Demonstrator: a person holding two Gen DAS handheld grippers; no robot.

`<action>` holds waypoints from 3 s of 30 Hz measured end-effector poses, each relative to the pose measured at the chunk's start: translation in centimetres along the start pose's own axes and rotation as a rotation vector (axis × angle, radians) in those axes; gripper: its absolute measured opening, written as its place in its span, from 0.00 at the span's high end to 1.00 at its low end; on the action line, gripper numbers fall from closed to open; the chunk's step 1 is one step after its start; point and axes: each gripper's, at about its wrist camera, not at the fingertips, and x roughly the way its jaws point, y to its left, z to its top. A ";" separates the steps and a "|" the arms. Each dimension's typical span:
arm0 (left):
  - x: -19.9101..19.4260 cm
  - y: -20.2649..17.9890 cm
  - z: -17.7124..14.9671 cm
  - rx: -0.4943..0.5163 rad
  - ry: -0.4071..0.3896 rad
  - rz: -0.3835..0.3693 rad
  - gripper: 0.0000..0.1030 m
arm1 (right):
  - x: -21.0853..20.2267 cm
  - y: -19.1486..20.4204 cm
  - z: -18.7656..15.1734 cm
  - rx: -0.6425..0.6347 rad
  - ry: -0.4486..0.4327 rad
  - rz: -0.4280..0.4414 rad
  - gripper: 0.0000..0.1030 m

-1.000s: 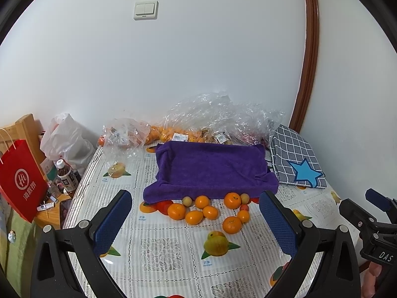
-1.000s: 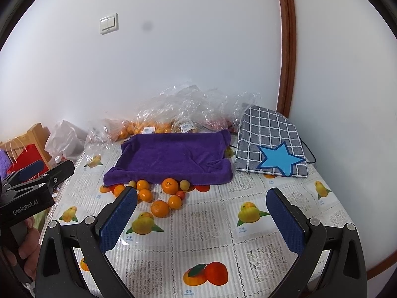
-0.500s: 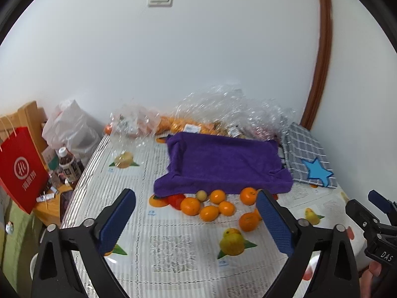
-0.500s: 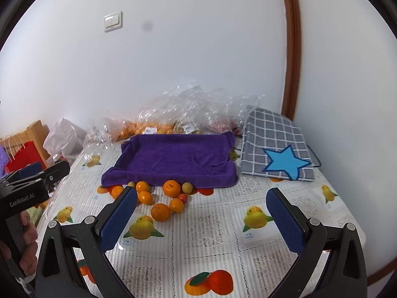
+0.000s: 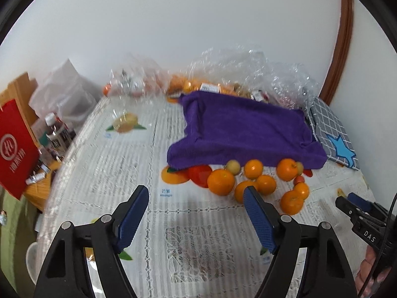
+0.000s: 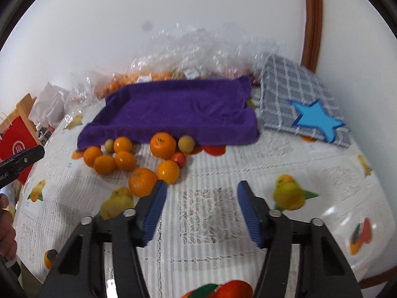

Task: Organize fruits
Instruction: 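Grasp an orange with the right tool while the left tool approaches the oranges, then grasp another orange with the left tool while the right tool lifts its orange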

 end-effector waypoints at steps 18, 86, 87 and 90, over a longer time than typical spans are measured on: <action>6.3 2.4 -2.5 -0.035 0.094 0.020 0.25 | 7.6 2.3 -0.4 -0.010 0.114 0.149 0.62; 9.2 -1.0 0.6 -0.012 0.046 -0.218 0.64 | 6.1 -1.9 -1.0 -0.054 0.033 0.031 0.69; 9.0 -0.8 0.6 -0.019 0.046 -0.220 0.64 | 6.1 -1.9 -0.9 -0.055 0.035 0.026 0.69; 8.2 -0.6 1.0 -0.026 0.035 -0.212 0.64 | 5.7 -1.9 -0.4 -0.057 0.032 0.021 0.69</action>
